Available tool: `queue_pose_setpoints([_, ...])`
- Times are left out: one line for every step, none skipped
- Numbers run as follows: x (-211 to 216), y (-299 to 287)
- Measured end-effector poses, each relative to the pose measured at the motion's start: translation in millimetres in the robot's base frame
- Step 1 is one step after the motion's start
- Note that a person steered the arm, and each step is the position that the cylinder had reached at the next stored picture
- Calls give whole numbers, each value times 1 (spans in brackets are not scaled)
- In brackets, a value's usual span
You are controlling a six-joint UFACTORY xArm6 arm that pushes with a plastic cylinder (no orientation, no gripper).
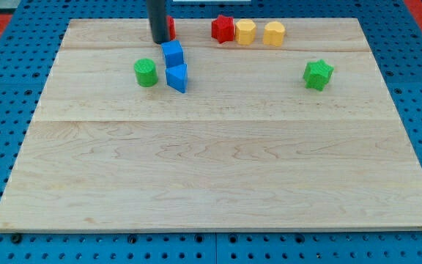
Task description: Form a vertical line with the red circle and the blue blocks
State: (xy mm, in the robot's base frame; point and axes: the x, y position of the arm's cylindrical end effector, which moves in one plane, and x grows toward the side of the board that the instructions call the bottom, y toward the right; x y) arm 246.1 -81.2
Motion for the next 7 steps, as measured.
queue_pose_setpoints([26,18])
queue_pose_setpoints([42,21])
queue_pose_setpoints([49,41])
queue_pose_setpoints([57,99])
queue_pose_setpoints([72,54])
queue_pose_setpoints([90,46])
queue_pose_setpoints([95,36])
